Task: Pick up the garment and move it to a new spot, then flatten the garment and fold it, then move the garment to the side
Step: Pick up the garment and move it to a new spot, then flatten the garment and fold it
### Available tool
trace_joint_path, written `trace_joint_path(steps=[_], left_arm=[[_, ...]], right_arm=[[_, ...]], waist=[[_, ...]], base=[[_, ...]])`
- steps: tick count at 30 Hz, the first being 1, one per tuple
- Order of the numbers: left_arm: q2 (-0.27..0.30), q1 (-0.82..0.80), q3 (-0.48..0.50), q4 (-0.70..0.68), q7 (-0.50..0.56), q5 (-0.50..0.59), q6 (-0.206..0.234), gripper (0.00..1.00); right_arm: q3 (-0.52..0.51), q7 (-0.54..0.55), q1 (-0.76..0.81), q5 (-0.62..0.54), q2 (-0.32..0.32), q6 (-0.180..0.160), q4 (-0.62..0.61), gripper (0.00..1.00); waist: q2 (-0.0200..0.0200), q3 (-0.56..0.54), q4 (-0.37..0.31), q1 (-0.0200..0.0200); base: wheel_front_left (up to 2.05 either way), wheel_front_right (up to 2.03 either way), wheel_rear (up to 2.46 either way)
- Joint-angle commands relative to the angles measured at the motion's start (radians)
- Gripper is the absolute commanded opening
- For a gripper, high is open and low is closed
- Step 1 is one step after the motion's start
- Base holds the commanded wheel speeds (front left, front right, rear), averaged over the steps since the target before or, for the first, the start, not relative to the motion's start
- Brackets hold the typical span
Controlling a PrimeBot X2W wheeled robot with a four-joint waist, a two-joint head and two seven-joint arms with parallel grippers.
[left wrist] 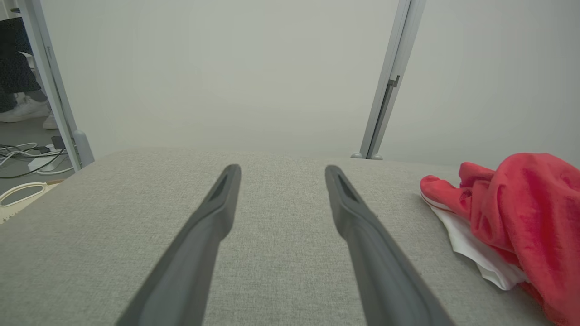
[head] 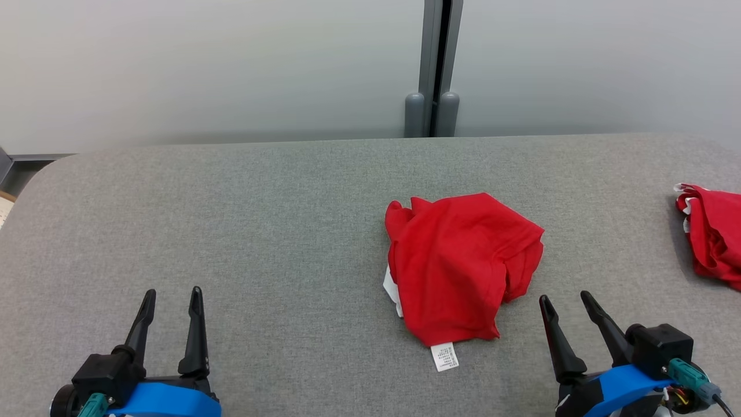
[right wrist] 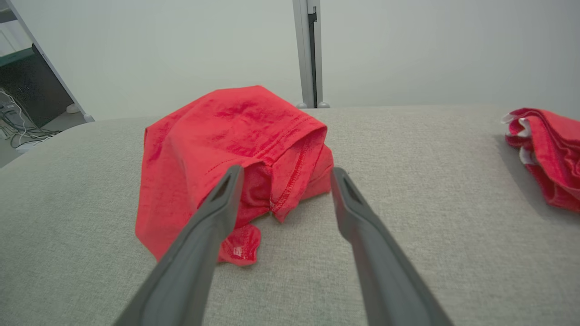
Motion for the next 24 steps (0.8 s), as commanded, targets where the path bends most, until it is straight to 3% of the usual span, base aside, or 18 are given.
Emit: trace_joint_path(steps=[1, 14, 24], left_arm=[[-0.002, -0.001, 0.008, 0.001, -0.004, 0.006, -0.005, 1.00], [-0.025, -0.029, 0.040, -0.003, -0.004, 0.028, -0.028, 1.00], [-0.040, -0.055, 0.057, -0.006, -0.004, 0.044, -0.041, 1.00]], right_arm=[[0.002, 0.002, 0.015, 0.008, 0.004, 0.001, -0.002, 1.00], [0.044, 0.012, -0.020, 0.007, 0.004, 0.001, 0.010, 1.00], [0.167, 0.036, -0.088, 0.004, -0.010, 0.001, 0.173, 1.00]], waist=[[0.0000, 0.004, 0.001, 0.0001], [0.0000, 0.026, 0.002, 0.0001], [0.0000, 0.056, 0.013, 0.0001]], base=[[0.00, 0.00, 0.00], [0.00, 0.00, 0.00], [0.00, 0.00, 0.00]])
